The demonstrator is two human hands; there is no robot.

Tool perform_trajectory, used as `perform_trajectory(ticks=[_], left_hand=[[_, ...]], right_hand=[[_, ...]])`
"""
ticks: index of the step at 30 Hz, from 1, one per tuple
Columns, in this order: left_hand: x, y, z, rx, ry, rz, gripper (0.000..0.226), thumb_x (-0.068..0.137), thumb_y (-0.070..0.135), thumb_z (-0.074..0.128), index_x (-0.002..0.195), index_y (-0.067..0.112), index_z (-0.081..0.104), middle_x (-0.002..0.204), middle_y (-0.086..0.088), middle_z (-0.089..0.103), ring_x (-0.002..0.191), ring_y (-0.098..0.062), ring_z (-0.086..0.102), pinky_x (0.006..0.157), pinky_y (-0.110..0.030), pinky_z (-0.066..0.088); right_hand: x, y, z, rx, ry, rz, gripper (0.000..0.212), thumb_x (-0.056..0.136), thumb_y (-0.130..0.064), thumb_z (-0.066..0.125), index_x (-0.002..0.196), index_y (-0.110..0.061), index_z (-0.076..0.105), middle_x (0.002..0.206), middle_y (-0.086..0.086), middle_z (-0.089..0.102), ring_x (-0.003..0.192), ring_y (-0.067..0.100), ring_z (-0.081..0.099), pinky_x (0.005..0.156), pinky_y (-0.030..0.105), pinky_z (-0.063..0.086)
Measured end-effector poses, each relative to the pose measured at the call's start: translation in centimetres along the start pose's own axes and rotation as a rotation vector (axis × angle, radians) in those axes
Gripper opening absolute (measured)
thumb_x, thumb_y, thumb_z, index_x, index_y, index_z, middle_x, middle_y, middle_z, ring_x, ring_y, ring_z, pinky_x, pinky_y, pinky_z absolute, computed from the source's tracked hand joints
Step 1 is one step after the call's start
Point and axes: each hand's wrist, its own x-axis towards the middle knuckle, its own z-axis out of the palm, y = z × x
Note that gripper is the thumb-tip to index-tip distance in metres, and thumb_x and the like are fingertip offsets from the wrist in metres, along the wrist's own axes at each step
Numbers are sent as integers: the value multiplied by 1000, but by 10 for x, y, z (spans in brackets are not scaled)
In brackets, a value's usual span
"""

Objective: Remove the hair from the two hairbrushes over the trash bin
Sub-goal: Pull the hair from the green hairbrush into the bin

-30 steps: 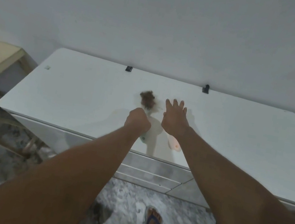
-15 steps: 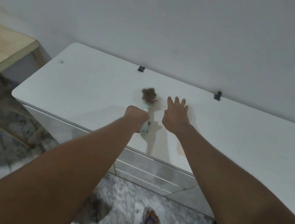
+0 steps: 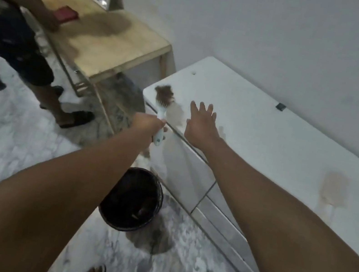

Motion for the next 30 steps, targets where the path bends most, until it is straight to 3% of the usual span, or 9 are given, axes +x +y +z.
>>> perform_trajectory(ticks=[2,5,9,11,13,17,23,26,30], left_hand=[[16,-15,-49,25,99,-5,21,89,11,72,104,-2,66,92,-16,71,74,-24,71,60,-41,60],[43,-52,-107,10,167,-51,32,82,19,78,103,-3,69,93,-20,73,83,-33,74,77,-54,60],[54,-106,-142,-52,206,-96,10,90,8,71,88,1,63,77,-11,68,73,-24,70,78,-49,61],[67,-141,-149,-80,213,-92,11,90,5,69,83,2,61,76,-9,67,81,-27,72,83,-52,59],[83,-180,-153,-97,208,-104,9,90,6,70,92,1,62,79,-8,69,88,-28,74,85,-50,59],[121,-270,-153,-134,177,-164,25,90,6,70,113,0,65,87,-13,72,82,-21,74,72,-41,61],[164,-394,-141,-170,163,-229,6,93,5,66,88,9,65,77,-9,68,77,-20,70,84,-45,59],[176,-445,-139,-163,146,-247,16,92,7,67,107,2,68,83,-12,72,79,-20,72,85,-45,59],[179,-491,-141,-163,115,-263,22,91,7,69,112,2,68,84,-12,73,86,-24,73,87,-51,58]], right_hand=[[7,-44,23,5,-14,-92,60,96,-14,40,152,-7,18,156,23,21,144,49,9,117,57,13],[8,-95,66,-8,-47,-190,62,95,-15,44,152,-8,19,154,21,25,143,48,16,117,56,19],[-1,-123,133,53,-129,-239,64,92,-15,45,151,-8,22,155,20,27,142,47,18,117,57,21],[-4,-124,171,56,-165,-230,63,93,-14,45,151,-9,22,157,19,24,144,46,15,118,56,18],[-5,-121,213,41,-210,-214,66,93,-14,46,152,-12,18,159,18,19,147,44,10,120,53,14],[-12,-107,304,31,-287,-207,68,91,-16,49,152,-12,19,159,15,20,147,44,8,121,52,15],[-29,-80,428,73,-337,-212,59,99,-21,43,150,-3,22,157,17,25,146,43,13,119,56,18],[-43,-67,472,150,-384,-163,57,101,-19,41,151,-3,21,159,16,25,148,40,13,121,53,16],[-63,-53,507,284,-386,-68,55,101,-18,45,151,-4,27,148,21,42,138,37,38,114,45,35]])
